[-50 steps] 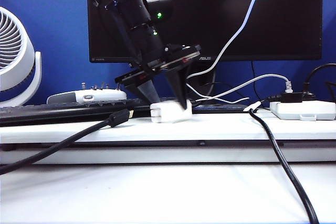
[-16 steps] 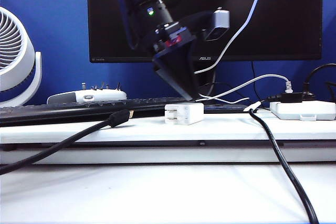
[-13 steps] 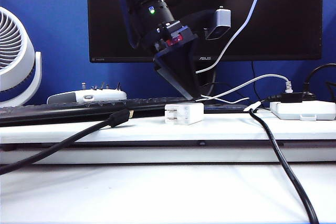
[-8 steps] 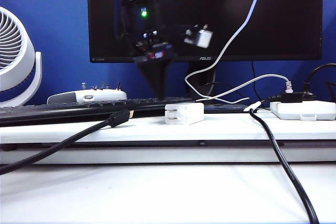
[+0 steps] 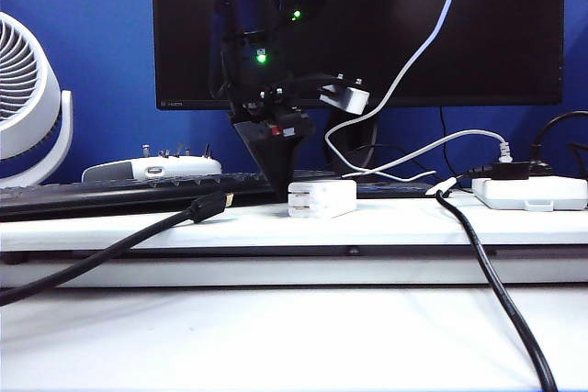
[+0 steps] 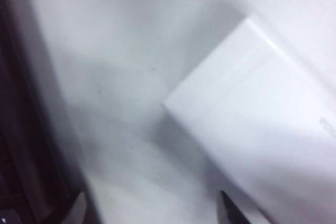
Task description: Pick up the Type-C charging cable and the charging base, insert one end of the Type-C charger into the corresponding slot on the base, and finally place the plugged-in charger back on the table.
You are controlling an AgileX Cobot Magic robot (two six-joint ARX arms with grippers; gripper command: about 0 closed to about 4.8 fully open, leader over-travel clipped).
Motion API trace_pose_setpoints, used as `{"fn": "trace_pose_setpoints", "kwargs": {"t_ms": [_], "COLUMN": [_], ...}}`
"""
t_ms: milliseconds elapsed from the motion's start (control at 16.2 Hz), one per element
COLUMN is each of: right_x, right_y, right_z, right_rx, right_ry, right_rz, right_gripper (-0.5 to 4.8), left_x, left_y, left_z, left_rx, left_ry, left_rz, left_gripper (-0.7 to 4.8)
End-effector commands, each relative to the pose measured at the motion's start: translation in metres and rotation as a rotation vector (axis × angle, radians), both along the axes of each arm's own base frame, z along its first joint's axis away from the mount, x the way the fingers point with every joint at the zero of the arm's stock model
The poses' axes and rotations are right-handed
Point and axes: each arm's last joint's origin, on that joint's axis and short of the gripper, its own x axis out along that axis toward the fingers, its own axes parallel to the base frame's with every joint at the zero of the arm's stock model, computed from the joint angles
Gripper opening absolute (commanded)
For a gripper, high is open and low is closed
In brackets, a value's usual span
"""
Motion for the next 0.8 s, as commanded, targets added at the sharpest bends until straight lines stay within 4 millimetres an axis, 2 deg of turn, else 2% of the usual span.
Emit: {"fn": "trace_pose_setpoints", "kwargs": {"t_ms": [62, 246, 555, 678, 801], "right_x": [-0.002, -0.002, -0.005, -0.006, -0.006], "right_y": [-0.001, -0.001, -0.004, -0.004, -0.004], "right_z": [0.003, 0.003, 0.004, 0.004, 0.004], "right_rx": [0.015, 0.016, 0.022, 0.023, 0.024], "right_ry": [-0.015, -0.016, -0.025, -0.026, -0.026], "right_rz": [0.005, 0.004, 0.005, 0.005, 0.005], "right_gripper": [0.0, 0.0, 0.0, 0.0, 0.0], "left_x": [-0.005, -0.011, -0.02, -0.02, -0.021], "left_y": [-0.007, -0.014, -0.008, -0.008, -0.009], "left_z": [0.003, 0.005, 0.022, 0.022, 0.022], "left_rx": [-0.146, -0.214, -0.139, -0.122, -0.131], "left_ry": [0.102, 0.148, 0.071, 0.054, 0.051], "left_rz": [-0.074, -0.128, -0.345, -0.429, -0.495], "left_gripper": [3.31, 3.31, 3.31, 3.33, 3.58]}}
